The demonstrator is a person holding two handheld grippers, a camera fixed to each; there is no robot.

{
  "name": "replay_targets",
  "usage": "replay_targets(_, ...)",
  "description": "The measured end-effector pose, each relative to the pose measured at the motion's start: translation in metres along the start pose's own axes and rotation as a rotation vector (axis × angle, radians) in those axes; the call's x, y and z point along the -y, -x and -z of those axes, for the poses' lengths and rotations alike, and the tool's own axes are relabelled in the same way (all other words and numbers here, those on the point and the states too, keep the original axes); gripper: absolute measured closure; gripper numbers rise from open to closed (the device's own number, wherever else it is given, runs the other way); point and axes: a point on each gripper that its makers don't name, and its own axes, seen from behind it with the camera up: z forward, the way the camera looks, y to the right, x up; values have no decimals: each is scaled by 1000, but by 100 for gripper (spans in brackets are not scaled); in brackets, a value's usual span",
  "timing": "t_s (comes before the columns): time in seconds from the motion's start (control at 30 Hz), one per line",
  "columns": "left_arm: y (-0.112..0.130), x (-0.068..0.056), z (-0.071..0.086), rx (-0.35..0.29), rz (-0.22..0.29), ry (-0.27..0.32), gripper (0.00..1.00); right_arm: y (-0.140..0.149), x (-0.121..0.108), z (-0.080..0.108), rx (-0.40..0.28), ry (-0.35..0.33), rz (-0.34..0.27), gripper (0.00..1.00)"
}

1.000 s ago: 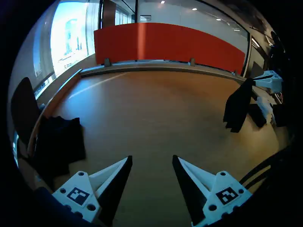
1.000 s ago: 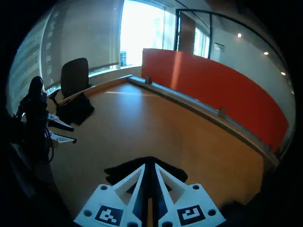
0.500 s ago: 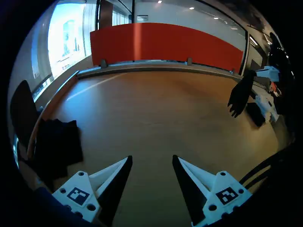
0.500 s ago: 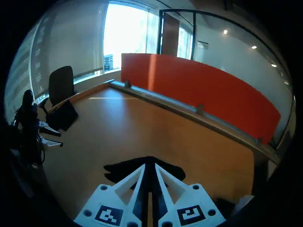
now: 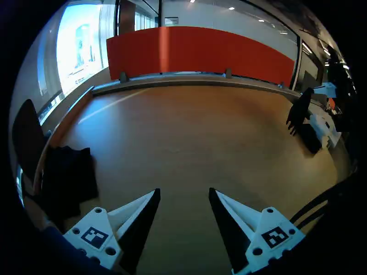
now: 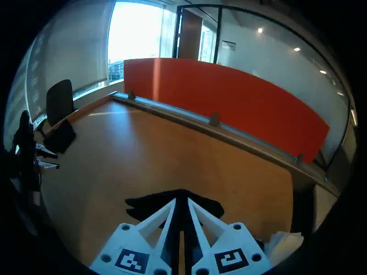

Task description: Fold towel

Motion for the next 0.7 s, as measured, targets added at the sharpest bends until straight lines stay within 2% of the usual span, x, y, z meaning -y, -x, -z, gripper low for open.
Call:
replay_targets(0.37,0,-6,-1,10,-13,-3,22,6,-70,7,22,72,-40,95)
replay_targets(0.7,1,-7,1,17,-16,-18,23,11,-120,9,49,119,-63,95)
